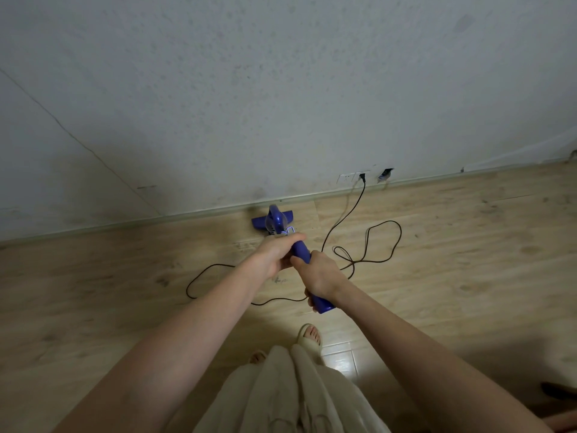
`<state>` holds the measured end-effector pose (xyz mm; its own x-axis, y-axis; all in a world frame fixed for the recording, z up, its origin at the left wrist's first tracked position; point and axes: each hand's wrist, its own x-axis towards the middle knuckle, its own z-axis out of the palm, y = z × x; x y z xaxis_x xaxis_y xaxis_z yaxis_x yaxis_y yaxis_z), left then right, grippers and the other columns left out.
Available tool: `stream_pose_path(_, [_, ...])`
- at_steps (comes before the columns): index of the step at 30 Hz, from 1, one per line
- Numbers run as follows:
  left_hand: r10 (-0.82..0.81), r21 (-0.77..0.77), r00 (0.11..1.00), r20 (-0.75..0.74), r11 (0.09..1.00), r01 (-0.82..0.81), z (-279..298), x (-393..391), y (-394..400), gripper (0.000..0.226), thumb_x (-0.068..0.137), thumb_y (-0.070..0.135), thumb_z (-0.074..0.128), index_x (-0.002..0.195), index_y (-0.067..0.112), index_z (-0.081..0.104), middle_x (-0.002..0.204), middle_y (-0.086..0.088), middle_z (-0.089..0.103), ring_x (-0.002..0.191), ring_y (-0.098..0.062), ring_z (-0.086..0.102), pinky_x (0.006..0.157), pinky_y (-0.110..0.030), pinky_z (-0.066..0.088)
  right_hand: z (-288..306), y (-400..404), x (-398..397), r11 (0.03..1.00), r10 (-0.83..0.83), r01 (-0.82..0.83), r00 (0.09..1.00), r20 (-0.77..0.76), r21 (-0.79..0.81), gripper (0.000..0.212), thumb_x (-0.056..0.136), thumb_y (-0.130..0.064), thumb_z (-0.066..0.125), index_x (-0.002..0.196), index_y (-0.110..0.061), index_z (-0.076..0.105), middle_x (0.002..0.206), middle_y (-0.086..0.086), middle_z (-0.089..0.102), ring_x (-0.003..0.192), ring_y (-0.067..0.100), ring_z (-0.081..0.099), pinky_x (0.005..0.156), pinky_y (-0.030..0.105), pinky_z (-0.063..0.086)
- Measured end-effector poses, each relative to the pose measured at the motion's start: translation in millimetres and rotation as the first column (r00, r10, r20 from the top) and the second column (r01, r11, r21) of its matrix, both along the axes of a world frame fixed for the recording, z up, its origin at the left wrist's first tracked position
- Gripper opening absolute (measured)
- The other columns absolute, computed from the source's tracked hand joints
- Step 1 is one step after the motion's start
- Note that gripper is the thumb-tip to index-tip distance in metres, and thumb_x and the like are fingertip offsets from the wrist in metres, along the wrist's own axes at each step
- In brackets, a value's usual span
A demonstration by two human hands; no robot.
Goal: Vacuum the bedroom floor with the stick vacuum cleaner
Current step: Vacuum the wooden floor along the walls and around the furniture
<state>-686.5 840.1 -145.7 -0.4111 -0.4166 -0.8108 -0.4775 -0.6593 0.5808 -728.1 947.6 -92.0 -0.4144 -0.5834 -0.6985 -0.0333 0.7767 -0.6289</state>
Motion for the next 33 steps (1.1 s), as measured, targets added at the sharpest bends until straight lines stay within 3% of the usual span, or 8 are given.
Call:
stream_pose_path(4, [0.016, 0.001, 1.0, -0.005, 1.0, -0.016, -6, -6, 2, 0.02, 0.083, 0.018, 0.071, 0.097, 0.009, 0.059, 0.088, -0.014, 0.063, 0.068, -0.02, 0.061, 0.057, -0.027, 0.052, -14, -2, -2, 1.0, -0.013, 0.014, 1.0, -0.025, 0.017, 0.023, 0.098, -0.033, 0.042, 0.096, -0.01, 0.043, 0.073, 0.01, 0.055, 0.045, 0.022, 0.053, 0.038, 0.027, 0.045])
stream_pose_path(8, [0.001, -0.006, 1.0, -0.01, 1.0, -0.001, -11, -7, -5, 0.022, 0.083, 0.018, 0.071, 0.099, 0.008, 0.06, 0.088, -0.015, 0.065, 0.063, -0.02, 0.063, 0.052, -0.025, 0.052, -20, -5, -2, 0.998, -0.058, 0.058, 0.998, 0.02, -0.006, 0.023, 0.098, -0.032, 0.043, 0.099, -0.009, 0.043, 0.075, 0.011, 0.054, 0.04, 0.022, 0.051, 0.035, 0.026, 0.043])
stream_pose_path(14, [-0.036, -0.059, 0.999, -0.002, 0.998, 0.036, -12, -14, -5, 0.019, 0.086, 0.016, 0.066, 0.1, 0.005, 0.059, 0.082, -0.015, 0.066, 0.06, -0.019, 0.064, 0.049, -0.023, 0.05, -23, -1, -4, 0.997, -0.074, 0.074, 0.997, -0.034, -0.003, 0.027, 0.096, -0.034, 0.044, 0.103, -0.008, 0.047, 0.078, 0.01, 0.057, 0.041, 0.02, 0.052, 0.035, 0.024, 0.042])
stream_pose_path(17, [-0.055, -0.078, 0.998, 0.006, 0.995, 0.056, -9, -26, 4, 0.028, 0.085, 0.016, 0.067, 0.107, 0.001, 0.059, 0.089, -0.017, 0.066, 0.067, -0.022, 0.064, 0.048, -0.023, 0.049, -23, 8, -16, 0.998, -0.061, 0.062, 0.994, -0.087, 0.008, 0.026, 0.096, -0.035, 0.044, 0.099, -0.009, 0.047, 0.075, 0.008, 0.057, 0.046, 0.02, 0.054, 0.039, 0.026, 0.043])
stream_pose_path(20, [-0.065, -0.065, 0.998, 0.002, 0.996, 0.065, -6, -33, 13, 0.02, 0.086, 0.014, 0.066, 0.1, 0.003, 0.058, 0.088, -0.016, 0.063, 0.068, -0.021, 0.062, 0.053, -0.027, 0.052, -22, 17, -24, 0.999, -0.037, 0.04, 0.993, -0.113, 0.019, 0.025, 0.096, -0.037, 0.045, 0.098, -0.011, 0.047, 0.075, 0.006, 0.058, 0.051, 0.02, 0.055, 0.047, 0.031, 0.048])
stream_pose_path(23, [-0.068, -0.033, 0.998, 0.01, 0.997, 0.068, -8, -33, 21, 0.019, 0.085, 0.012, 0.067, 0.099, 0.003, 0.057, 0.092, -0.018, 0.063, 0.072, -0.025, 0.063, 0.057, -0.03, 0.054, -20, 28, -22, 0.999, -0.042, 0.045, 0.996, -0.078, 0.03, 0.024, 0.097, -0.036, 0.044, 0.098, -0.012, 0.045, 0.076, 0.007, 0.057, 0.044, 0.019, 0.053, 0.036, 0.024, 0.042])
stream_pose_path(27, [-0.08, -0.029, 0.997, 0.017, 0.996, 0.081, -7, -27, 28, 0.016, 0.084, 0.013, 0.068, 0.093, 0.006, 0.057, 0.087, -0.016, 0.064, 0.068, -0.022, 0.063, 0.05, -0.026, 0.051, -13, 38, -17, 0.999, -0.019, 0.021, 0.997, -0.081, 0.024, 0.023, 0.098, -0.034, 0.044, 0.096, -0.01, 0.044, 0.075, 0.007, 0.055, 0.041, 0.019, 0.052, 0.032, 0.021, 0.038])
stream_pose_path(33, [-0.129, -0.018, 0.991, 0.019, 0.991, 0.129, 5, -12, 27, 0.013, 0.085, 0.015, 0.068, 0.087, 0.008, 0.057, 0.073, -0.008, 0.061, 0.059, -0.016, 0.059, 0.044, -0.02, 0.049, 5, 38, -8, 0.999, -0.034, 0.034, 0.999, -0.03, 0.003, 0.023, 0.096, -0.028, 0.045, 0.08, -0.012, 0.043, 0.069, 0.008, 0.054, 0.04, 0.02, 0.052, 0.037, 0.025, 0.044])
